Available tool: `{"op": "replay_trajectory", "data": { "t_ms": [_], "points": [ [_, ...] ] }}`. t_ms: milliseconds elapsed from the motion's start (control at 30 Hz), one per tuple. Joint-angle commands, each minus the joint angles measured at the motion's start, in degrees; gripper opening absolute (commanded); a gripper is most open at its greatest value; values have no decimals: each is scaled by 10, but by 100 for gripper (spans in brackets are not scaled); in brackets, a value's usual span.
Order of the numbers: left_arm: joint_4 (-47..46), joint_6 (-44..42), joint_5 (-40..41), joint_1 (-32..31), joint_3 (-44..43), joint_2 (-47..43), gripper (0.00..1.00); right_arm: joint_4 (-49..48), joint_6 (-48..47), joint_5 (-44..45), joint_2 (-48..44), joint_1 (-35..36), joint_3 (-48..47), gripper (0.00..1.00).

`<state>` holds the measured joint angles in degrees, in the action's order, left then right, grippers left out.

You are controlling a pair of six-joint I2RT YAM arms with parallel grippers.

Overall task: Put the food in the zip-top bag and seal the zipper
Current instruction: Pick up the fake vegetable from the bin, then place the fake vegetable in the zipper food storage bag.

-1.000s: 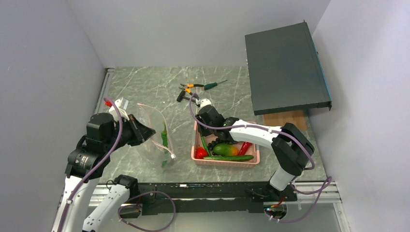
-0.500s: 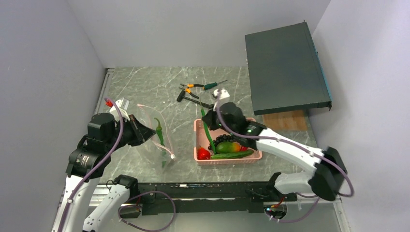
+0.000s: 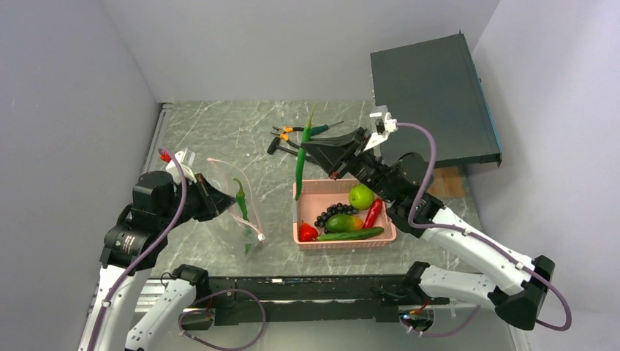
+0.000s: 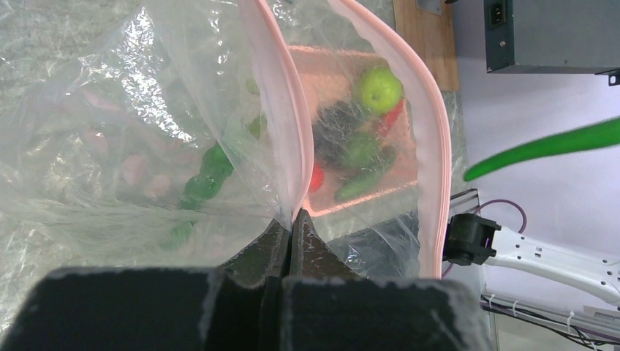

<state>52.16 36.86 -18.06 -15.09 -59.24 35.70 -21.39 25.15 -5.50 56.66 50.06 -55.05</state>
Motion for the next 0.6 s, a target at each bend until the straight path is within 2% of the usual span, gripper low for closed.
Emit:
{"op": "replay_trajectory", "data": {
  "t_ms": [0,133,300,567],
  "points": [
    [-4,-1,3,-3,-7,0,0,-112,16,-62,18,36,-66,0],
    [-9,4,2,-2,-3,-3,0,-100,-58,-31,50,110,-116,0],
    [-11,7,0,-2,-1,-3,0,-96,-107,-34,91,173,-161,0],
    [-8,13,0,-3,-7,-4,0,-38,-188,-23,152,207,-212,0]
  ]
}}
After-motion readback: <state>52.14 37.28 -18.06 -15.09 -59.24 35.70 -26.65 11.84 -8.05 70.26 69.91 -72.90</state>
